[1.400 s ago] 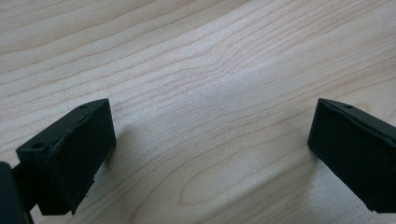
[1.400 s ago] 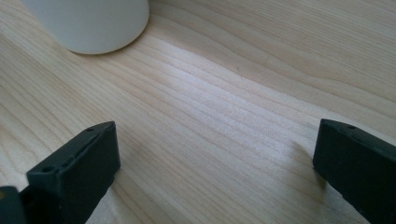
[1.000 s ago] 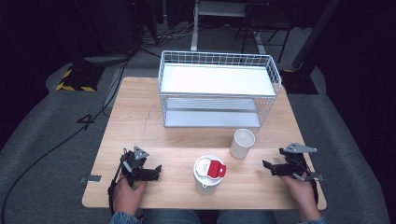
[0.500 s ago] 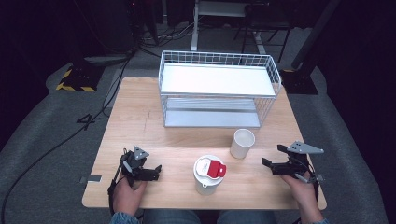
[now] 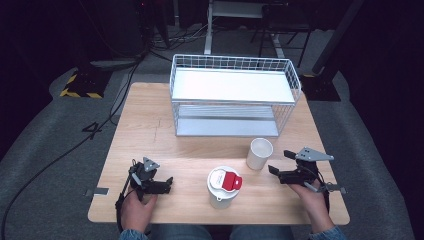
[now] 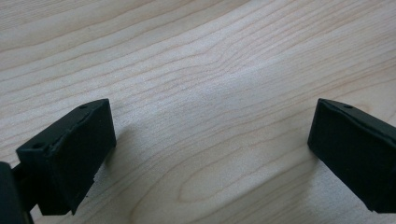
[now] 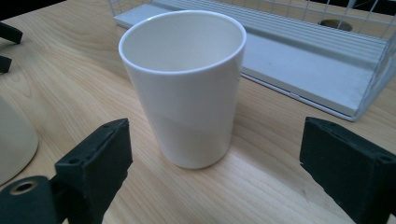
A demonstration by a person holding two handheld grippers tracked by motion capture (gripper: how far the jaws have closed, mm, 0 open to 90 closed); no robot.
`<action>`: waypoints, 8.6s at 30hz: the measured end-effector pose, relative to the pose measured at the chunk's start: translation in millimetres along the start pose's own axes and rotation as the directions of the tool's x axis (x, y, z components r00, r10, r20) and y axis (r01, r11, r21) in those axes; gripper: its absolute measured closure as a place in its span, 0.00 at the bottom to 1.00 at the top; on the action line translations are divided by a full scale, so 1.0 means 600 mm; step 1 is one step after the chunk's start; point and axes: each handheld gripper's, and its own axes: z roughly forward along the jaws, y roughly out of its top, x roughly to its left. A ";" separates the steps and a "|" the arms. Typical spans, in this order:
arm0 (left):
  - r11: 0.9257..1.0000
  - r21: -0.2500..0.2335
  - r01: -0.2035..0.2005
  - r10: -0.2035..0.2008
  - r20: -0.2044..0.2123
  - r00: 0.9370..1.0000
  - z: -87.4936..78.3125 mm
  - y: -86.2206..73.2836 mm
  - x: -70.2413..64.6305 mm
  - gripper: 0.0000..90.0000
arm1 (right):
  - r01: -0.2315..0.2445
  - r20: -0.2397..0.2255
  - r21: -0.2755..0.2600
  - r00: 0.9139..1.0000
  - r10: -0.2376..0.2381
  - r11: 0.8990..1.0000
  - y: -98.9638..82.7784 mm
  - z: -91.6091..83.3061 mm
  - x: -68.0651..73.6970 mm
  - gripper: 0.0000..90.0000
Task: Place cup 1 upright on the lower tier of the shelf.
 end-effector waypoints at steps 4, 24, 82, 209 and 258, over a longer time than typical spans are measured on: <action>1.000 0.000 0.000 0.000 0.000 1.000 0.000 0.000 0.000 0.02 | 0.016 0.007 0.003 1.000 -0.016 1.000 0.005 0.021 0.006 0.14; 1.000 0.001 -0.001 0.001 -0.003 1.000 0.001 0.001 0.000 0.01 | -0.016 -0.035 0.042 0.999 0.018 0.999 0.001 0.095 0.011 0.17; 1.000 0.001 -0.001 0.001 -0.003 1.000 0.001 0.001 0.000 0.01 | 0.069 -0.017 0.033 0.998 -0.068 0.997 0.050 0.105 0.026 0.26; 1.000 0.005 -0.012 0.012 0.009 1.000 0.005 0.006 0.001 0.01 | 0.003 0.154 -0.057 0.988 0.005 0.998 0.141 0.242 -0.046 0.17; 0.999 0.006 -0.034 0.034 0.022 0.999 0.017 0.019 -0.007 0.01 | 0.022 0.098 -0.006 0.995 -0.022 1.000 0.000 -0.038 -0.011 0.17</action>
